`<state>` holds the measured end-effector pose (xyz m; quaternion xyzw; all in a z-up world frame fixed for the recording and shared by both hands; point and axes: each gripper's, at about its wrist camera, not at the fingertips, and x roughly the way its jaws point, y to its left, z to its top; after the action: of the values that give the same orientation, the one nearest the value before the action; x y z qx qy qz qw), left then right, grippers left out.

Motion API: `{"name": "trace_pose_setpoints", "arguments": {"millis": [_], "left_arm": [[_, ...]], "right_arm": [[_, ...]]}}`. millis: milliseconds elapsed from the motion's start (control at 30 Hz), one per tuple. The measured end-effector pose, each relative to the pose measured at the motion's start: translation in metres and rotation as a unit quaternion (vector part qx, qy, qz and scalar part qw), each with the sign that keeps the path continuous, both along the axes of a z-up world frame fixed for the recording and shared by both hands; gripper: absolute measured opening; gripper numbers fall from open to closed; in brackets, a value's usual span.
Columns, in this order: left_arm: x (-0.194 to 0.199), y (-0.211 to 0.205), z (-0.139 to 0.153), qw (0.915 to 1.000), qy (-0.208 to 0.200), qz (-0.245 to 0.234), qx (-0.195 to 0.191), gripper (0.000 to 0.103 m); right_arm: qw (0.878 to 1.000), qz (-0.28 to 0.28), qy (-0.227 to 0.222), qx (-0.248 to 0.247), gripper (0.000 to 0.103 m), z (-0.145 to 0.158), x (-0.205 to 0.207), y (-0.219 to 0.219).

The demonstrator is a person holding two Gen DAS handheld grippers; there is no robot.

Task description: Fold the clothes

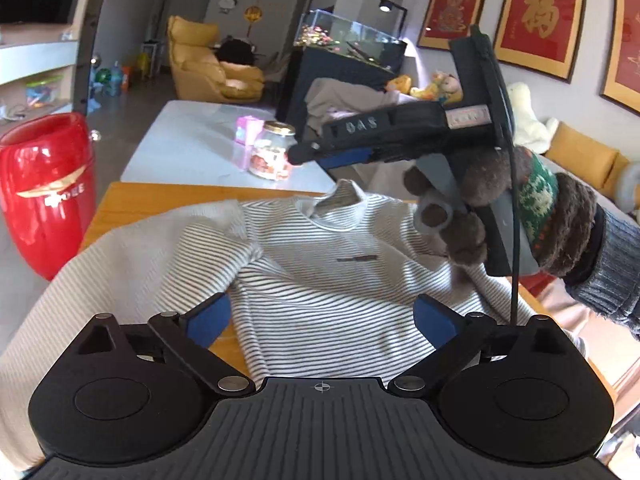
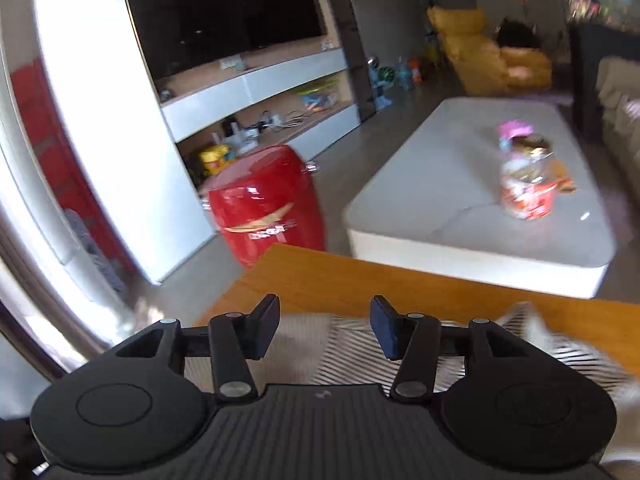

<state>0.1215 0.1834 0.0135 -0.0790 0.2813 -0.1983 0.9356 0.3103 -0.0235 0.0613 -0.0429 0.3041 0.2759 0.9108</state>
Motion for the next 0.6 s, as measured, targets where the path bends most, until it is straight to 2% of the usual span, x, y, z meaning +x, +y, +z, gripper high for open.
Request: {"name": "trace_pose_setpoints", "arguments": {"millis": [67,133,267,300,333,367,400,467,600], "left_arm": [[0.007,-0.014,-0.005,0.9998,0.006,-0.019,-0.008,0.103],[0.016,-0.029,-0.012,0.9993,0.011,-0.033,-0.015,0.103],[0.031,-0.055,-0.034,0.9988,0.019,-0.041,-0.020,0.103],[0.035,-0.061,-0.041,0.9985,0.025,-0.043,-0.020,0.103],[0.037,-0.065,-0.047,0.9984,0.033,-0.043,-0.019,0.103],[0.040,-0.067,-0.050,0.9981,0.044,-0.041,-0.015,0.103],[0.042,-0.069,-0.053,0.9977,0.053,-0.039,-0.013,0.103],[0.043,-0.069,-0.053,0.9979,0.052,-0.037,-0.009,0.103],[0.037,-0.075,-0.056,0.9977,0.047,-0.041,0.028,0.103]], "right_arm": [[0.996,-0.024,-0.036,-0.082,0.061,-0.005,-0.012,-0.026],[0.992,-0.040,-0.017,-0.119,0.077,-0.014,-0.014,-0.050],[0.975,-0.074,0.001,-0.208,0.079,-0.049,-0.016,-0.082],[0.971,-0.079,0.001,-0.226,0.064,-0.058,-0.016,-0.087],[0.966,-0.076,-0.010,-0.247,0.042,-0.066,-0.016,-0.089],[0.960,-0.069,-0.025,-0.269,0.032,-0.075,-0.016,-0.090],[0.956,-0.067,-0.036,-0.283,0.032,-0.080,-0.013,-0.092],[0.956,-0.074,-0.040,-0.280,0.032,-0.084,0.001,-0.095],[0.963,-0.084,-0.039,-0.253,0.047,-0.081,0.025,-0.100]]}}
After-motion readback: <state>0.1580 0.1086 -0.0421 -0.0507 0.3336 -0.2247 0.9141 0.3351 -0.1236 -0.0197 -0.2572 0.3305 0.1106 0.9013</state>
